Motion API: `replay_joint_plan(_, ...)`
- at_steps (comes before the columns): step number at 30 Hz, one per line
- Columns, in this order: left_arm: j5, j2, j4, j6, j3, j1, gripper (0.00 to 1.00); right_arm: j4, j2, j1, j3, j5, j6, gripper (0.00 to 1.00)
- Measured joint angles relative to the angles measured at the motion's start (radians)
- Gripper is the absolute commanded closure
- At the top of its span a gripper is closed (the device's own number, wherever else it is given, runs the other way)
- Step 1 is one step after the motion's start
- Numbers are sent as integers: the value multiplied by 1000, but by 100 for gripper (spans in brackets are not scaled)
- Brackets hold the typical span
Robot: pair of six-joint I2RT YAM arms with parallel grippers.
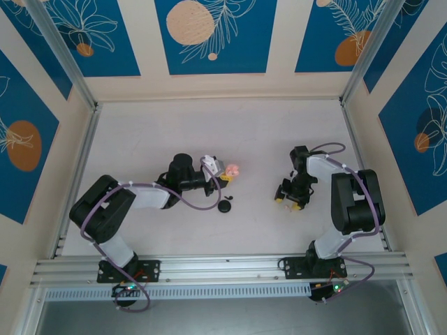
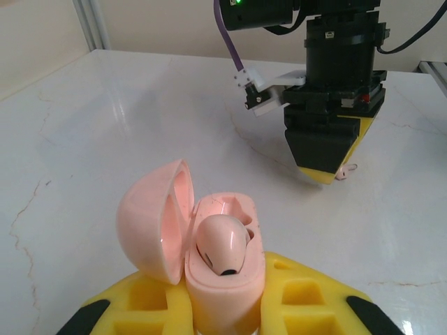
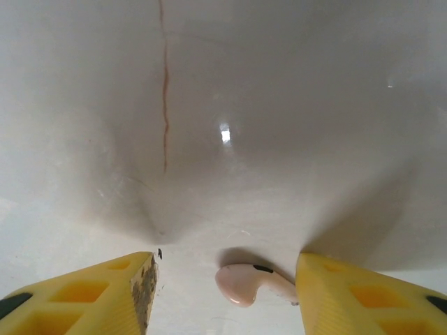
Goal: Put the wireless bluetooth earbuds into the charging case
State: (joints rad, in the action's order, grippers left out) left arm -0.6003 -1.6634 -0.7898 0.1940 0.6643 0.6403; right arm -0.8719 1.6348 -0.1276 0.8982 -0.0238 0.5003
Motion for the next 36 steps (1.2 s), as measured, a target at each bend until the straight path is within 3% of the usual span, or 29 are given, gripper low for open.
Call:
replay_joint_plan(9, 0, 8, 14, 0, 0, 0, 87, -41, -11, -43, -2, 69, 28, 51)
replay_joint_plan(17, 3, 16, 14, 0, -1, 0, 87, -135, -42, -35, 75, 26, 30, 58)
replay_joint_plan(36, 11, 18, 51, 19, -1, 0, 87, -80, 64, -10, 59, 32, 26, 67)
